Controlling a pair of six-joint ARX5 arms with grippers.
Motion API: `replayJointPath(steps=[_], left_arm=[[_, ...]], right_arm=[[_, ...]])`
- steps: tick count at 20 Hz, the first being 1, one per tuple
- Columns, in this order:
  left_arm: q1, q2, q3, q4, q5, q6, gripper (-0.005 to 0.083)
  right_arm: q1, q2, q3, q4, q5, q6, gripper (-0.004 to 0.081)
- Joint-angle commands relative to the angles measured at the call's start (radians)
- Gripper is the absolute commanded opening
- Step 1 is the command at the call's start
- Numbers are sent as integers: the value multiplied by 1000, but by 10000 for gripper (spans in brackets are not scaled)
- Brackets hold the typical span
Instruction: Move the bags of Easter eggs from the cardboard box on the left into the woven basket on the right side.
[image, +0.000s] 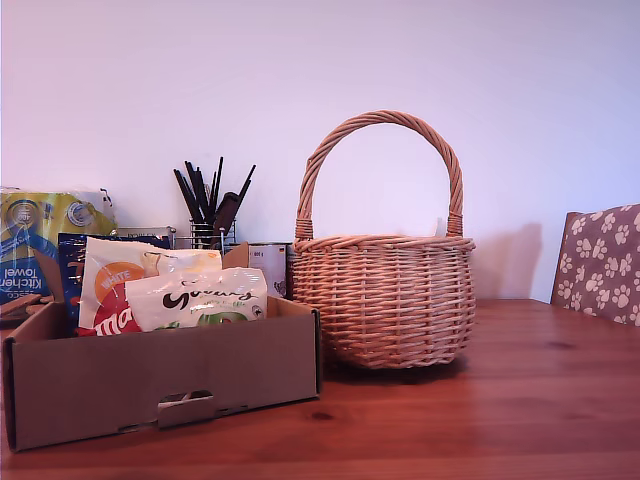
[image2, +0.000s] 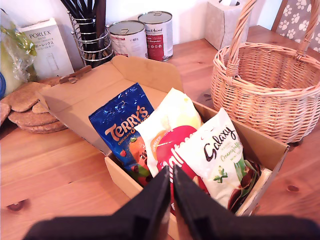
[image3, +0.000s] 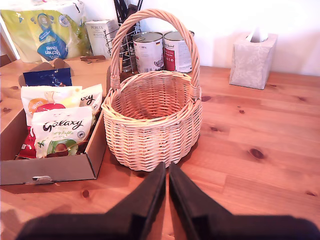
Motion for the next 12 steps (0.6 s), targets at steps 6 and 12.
replayJointPath(steps=[6, 12], left_arm=[[0, -3, -11, -21, 24, -5, -21], [0, 21, 7, -14, 80, -6, -21]], right_arm=[[-1, 0, -20, 12, -10, 4, -13], [2, 6, -20, 94, -110, 1, -13]])
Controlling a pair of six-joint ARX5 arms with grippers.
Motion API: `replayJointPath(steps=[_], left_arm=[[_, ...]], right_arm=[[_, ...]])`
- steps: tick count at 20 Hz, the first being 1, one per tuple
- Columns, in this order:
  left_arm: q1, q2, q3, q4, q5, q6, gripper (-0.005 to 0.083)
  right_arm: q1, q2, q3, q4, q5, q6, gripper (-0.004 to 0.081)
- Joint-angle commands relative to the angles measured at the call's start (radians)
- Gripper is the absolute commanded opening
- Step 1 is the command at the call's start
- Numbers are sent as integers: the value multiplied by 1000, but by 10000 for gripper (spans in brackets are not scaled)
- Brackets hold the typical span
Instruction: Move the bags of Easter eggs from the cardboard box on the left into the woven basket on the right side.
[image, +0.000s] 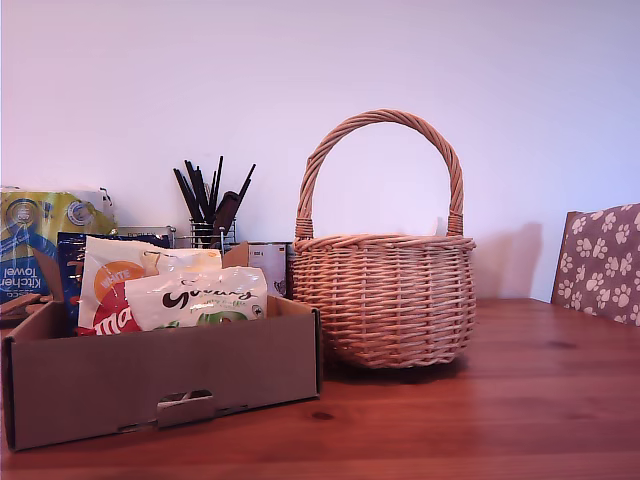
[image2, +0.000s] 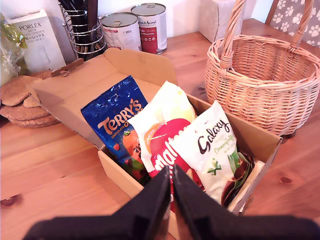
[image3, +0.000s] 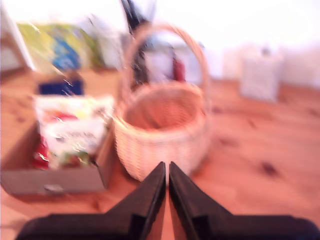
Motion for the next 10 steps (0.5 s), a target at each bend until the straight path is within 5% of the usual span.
replayJointPath(steps=[1, 7, 8, 10], left_arm=[[0, 29, 21, 7, 34, -5, -21], [0, 296, 98, 95, 231, 117, -17], [0, 353, 100, 149, 248, 160, 45], [0, 456, 100, 261, 249, 248, 464]], right_arm=[[1, 19, -19, 13, -47, -1, -13], [1, 153, -19, 43, -164, -44, -13], [1, 171, -19, 58, -175, -47, -13], [1, 197, -19, 71, -182, -54, -13]])
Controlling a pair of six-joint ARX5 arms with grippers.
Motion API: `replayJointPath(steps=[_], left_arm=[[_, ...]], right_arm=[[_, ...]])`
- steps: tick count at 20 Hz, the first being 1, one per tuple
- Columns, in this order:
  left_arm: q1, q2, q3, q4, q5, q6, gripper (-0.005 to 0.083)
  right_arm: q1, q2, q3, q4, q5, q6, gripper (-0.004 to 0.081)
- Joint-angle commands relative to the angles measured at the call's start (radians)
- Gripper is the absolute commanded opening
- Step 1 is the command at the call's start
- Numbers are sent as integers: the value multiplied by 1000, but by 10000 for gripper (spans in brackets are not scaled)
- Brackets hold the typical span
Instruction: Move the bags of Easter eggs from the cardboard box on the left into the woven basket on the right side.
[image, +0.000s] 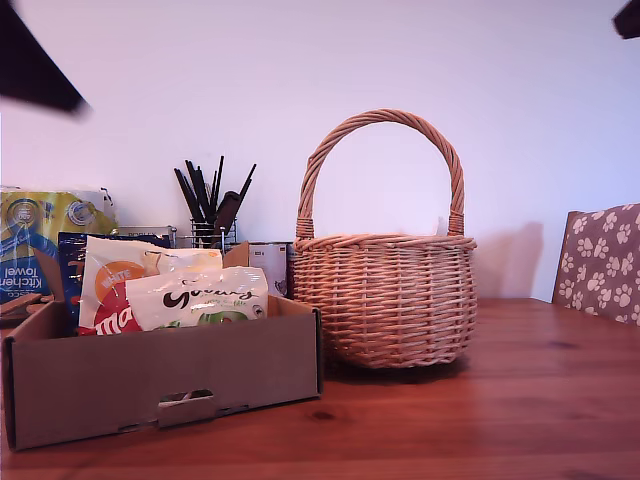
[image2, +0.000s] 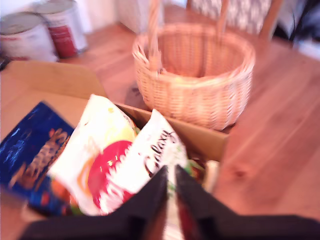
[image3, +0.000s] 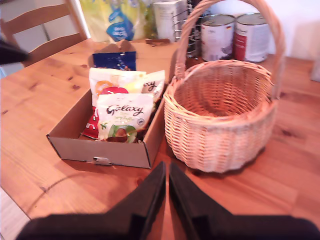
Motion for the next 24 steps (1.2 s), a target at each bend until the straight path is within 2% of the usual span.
replayJointPath(steps=[1, 2, 9, 15, 20, 24], left_arm=[[0, 58, -10, 80, 2, 78, 620], [0, 105, -8, 110, 2, 112, 655], [0, 411, 8, 323, 2, 138, 654], [2, 580, 64, 329, 14, 156, 654], [-4, 607, 106, 167, 123, 137, 620], [-14, 607, 106, 126, 171, 136, 620]], right_arm=[[0, 11, -19, 13, -5, -3, -13], [0, 19, -19, 13, -8, -3, -13], [0, 26, -19, 21, -10, -3, -13], [0, 26, -19, 21, -10, -3, -13], [0, 26, -19, 21, -10, -3, -13], [0, 26, -19, 21, -10, -3, -13]])
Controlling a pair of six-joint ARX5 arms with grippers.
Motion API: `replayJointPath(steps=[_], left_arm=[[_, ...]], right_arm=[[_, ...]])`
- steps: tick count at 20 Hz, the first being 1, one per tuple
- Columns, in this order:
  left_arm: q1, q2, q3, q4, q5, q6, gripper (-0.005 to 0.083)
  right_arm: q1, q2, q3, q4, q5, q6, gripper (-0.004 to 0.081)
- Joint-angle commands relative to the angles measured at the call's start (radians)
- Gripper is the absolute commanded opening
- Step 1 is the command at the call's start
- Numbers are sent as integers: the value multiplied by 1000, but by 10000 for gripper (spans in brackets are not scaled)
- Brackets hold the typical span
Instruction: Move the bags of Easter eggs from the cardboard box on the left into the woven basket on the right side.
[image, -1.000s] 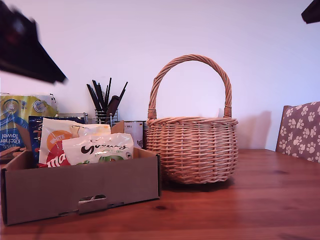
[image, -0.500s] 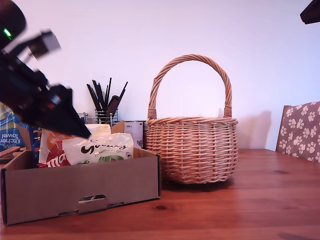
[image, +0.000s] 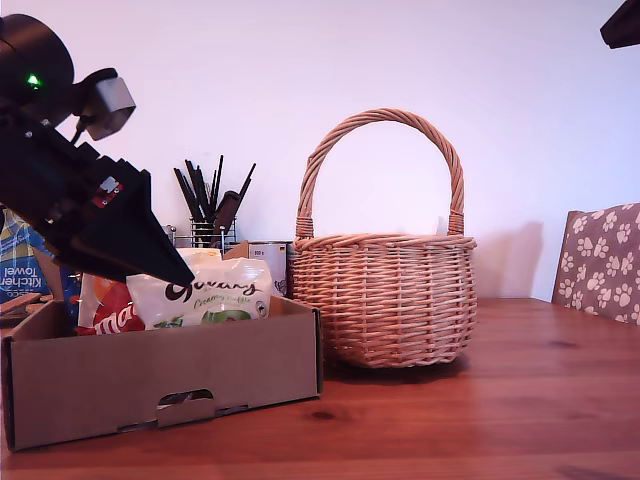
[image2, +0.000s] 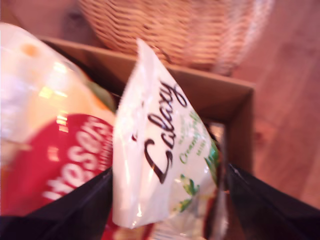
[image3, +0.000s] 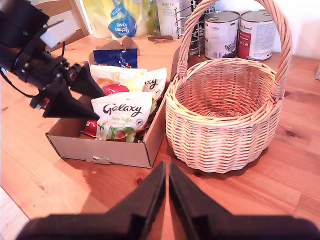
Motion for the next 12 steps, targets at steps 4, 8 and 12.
replayJointPath(steps=[4, 8, 12], left_arm=[[-15, 28, -3, 1, 48, -22, 616], [-46, 76, -3, 74, -3, -23, 563], [-66, 167, -2, 132, -7, -33, 563]], right_arm=[[0, 0, -19, 9, -7, -2, -13], [0, 0, -19, 9, -7, -2, -13], [0, 0, -19, 8, -7, -2, -13]])
